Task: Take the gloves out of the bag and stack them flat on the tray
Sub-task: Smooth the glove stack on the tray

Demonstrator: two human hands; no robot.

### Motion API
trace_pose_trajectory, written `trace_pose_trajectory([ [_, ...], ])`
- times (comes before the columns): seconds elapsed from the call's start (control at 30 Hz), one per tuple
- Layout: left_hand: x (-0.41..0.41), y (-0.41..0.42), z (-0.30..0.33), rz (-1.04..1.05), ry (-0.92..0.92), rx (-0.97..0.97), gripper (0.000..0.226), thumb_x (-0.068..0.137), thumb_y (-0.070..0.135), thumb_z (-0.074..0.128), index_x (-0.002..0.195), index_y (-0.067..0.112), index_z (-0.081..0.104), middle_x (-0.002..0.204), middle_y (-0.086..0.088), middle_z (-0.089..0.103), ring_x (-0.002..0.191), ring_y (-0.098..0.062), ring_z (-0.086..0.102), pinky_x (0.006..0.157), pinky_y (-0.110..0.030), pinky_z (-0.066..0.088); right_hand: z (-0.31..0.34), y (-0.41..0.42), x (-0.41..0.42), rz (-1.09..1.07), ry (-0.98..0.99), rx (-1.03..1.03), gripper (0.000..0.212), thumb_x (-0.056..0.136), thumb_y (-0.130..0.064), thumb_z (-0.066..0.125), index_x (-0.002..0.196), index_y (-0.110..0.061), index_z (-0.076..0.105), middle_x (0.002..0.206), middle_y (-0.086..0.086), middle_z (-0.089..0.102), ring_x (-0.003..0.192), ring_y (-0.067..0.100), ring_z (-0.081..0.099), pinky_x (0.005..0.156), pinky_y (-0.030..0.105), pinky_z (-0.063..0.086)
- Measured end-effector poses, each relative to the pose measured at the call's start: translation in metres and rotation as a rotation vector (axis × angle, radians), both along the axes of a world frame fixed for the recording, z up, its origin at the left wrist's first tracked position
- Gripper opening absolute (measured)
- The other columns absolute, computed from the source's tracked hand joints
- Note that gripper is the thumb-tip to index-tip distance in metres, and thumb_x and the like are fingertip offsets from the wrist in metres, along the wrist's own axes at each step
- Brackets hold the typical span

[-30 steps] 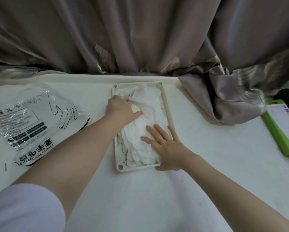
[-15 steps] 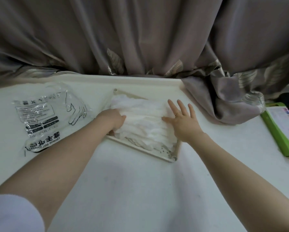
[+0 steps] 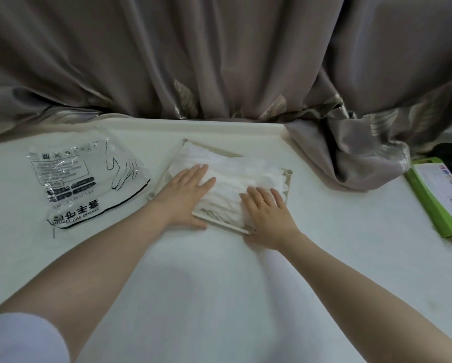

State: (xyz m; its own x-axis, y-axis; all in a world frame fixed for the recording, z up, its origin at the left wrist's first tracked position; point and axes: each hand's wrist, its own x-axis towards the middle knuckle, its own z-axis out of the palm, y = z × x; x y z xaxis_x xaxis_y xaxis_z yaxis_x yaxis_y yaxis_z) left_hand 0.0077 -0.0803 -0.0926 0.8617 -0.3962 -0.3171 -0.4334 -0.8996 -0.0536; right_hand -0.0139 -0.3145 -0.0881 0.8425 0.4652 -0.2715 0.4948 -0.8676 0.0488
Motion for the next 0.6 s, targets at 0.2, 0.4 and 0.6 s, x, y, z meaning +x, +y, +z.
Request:
trace_pose_trajectory([
  [0.2,0.031,0.013,-0.007,0.116,-0.017,0.01,0.112,0.07,0.067,0.061,0.147,0.037,-0.015,0.156,0.005,-0.022,0.143,-0.024,-0.021,0.116,-0.041,-0.011,-0.004,-0.011,0.049,-0.111,-0.001,0.009,0.074,0.094,-0.032,0.048,0.151,-0.015,0.003,0.16,0.007,0.001,0.147,0.024,0.004,0.119,0.039,0.0],
  [0.4,0.07,0.013,-0.008,0.093,-0.008,-0.017,0.101,0.078,0.057,0.059,0.149,0.035,-0.01,0.157,0.007,-0.017,0.144,-0.017,-0.018,0.115,-0.034,-0.011,0.001,-0.014,0.101,-0.106,0.122,-0.036,0.084,0.092,-0.037,0.052,0.152,-0.016,-0.003,0.16,0.002,-0.008,0.148,0.021,-0.003,0.119,0.038,-0.002],
  [0.6,0.082,0.019,-0.014,0.018,0.029,-0.014,0.1,0.078,0.059,0.057,0.149,0.036,-0.009,0.157,0.008,-0.019,0.143,-0.016,-0.022,0.113,-0.032,-0.014,0.004,-0.015,0.113,-0.068,0.176,-0.056,0.098,0.084,-0.049,0.061,0.152,-0.019,-0.003,0.16,-0.002,-0.004,0.147,0.016,-0.003,0.119,0.04,-0.002],
])
